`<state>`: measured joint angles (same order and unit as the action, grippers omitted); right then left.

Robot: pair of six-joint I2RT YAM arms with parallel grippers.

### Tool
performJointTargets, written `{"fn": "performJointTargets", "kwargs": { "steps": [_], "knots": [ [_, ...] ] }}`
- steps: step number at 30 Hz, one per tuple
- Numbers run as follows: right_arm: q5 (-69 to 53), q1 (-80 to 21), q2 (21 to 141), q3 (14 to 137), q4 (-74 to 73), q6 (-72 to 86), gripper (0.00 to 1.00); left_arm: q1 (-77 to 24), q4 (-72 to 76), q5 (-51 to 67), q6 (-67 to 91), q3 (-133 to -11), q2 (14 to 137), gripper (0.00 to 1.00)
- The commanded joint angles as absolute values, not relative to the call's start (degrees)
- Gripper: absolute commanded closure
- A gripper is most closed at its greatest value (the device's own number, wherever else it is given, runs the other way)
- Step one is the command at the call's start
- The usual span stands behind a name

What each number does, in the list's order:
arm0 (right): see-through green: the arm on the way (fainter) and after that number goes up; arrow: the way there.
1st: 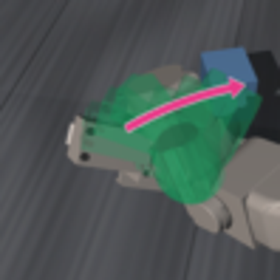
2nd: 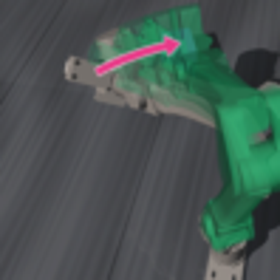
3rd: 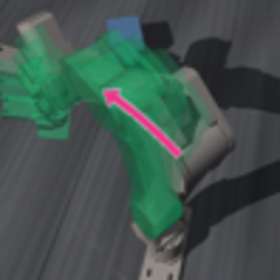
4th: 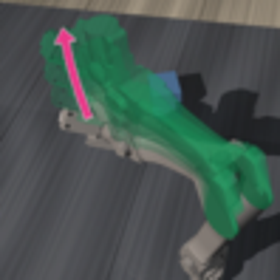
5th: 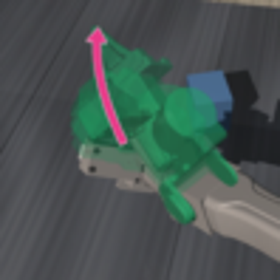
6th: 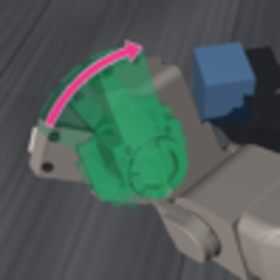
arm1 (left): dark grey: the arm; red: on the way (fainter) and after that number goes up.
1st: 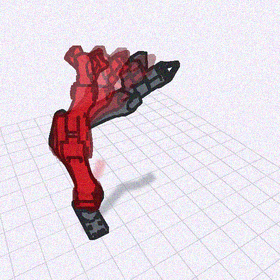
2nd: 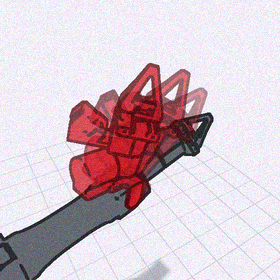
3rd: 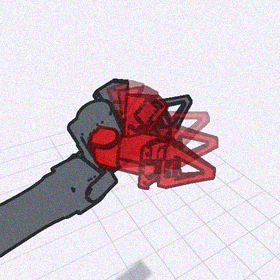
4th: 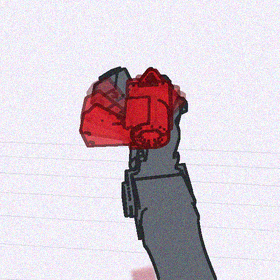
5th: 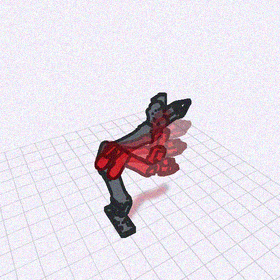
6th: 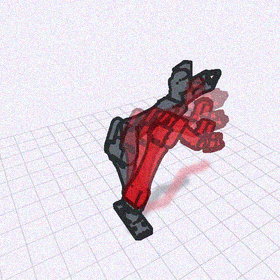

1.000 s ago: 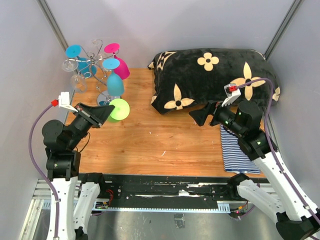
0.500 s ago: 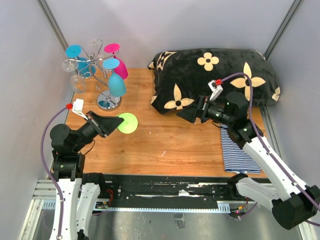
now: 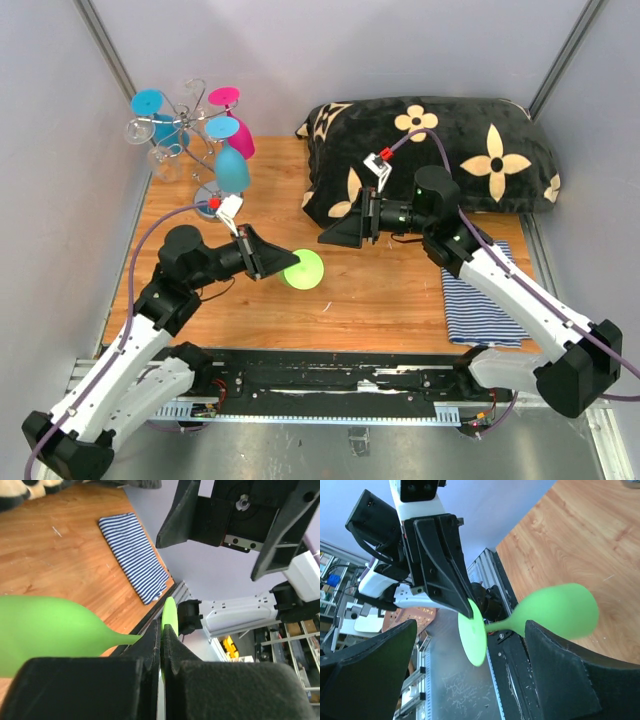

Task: Take the wine glass off the wine glass rack
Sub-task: Place the wine glass at the center of the board.

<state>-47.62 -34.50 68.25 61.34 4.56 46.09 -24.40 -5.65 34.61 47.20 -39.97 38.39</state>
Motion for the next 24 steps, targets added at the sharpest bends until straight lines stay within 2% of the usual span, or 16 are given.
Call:
{"fn": "performJointTargets", "kwargs": {
  "steps": [1, 6, 8, 11, 14, 16, 18, 19, 20, 21, 24],
  "knots": [
    [-51.0, -37.0, 71.2, 64.9, 2.2, 44.3, 0.11, -30.4, 0.6, 25.2, 45.2, -41.4, 39.9, 1.00],
    [-56.2, -39.5, 73.0, 66.6, -2.0, 40.3, 0.17, -30.7, 0.9, 26.1, 44.0, -44.2, 44.5, 0.99],
    [-56.7, -40.1, 72.4, 66.5, -4.1, 38.1, 0.24, -31.3, 2.3, 26.6, 44.6, -44.3, 45.7, 0.99],
    [-55.8, -40.1, 71.6, 65.3, -5.1, 36.4, 0.42, -32.5, 3.2, 25.2, 44.9, -43.9, 45.9, 0.99],
    [-56.6, -40.2, 71.8, 64.9, -4.4, 37.1, 0.53, -33.1, 4.2, 24.9, 45.5, -42.9, 45.8, 0.99],
    [-57.6, -40.1, 72.5, 65.4, -4.3, 37.4, 0.65, -33.2, 5.0, 25.2, 45.8, -42.1, 45.8, 0.99],
    [-58.0, -40.1, 73.2, 66.1, -4.5, 37.4, 0.71, -33.3, 5.7, 25.1, 46.0, -41.5, 45.3, 1.00],
    [-58.3, -40.1, 73.6, 66.4, -4.5, 37.5, 0.72, -33.4, 5.6, 25.1, 46.0, -41.5, 45.1, 0.99],
    [-58.4, -40.1, 73.8, 66.7, -4.4, 37.6, 0.76, -33.3, 5.3, 25.0, 45.9, -41.6, 44.8, 1.00],
    [-58.5, -40.1, 74.0, 66.9, -4.2, 37.7, 0.85, -33.3, 4.5, 24.7, 45.6, -41.8, 44.5, 1.00],
    [-57.3, -40.2, 73.9, 67.1, -3.5, 38.7, 0.93, -33.3, 1.6, 23.4, 44.2, -43.0, 43.3, 0.99]
  ]
}}
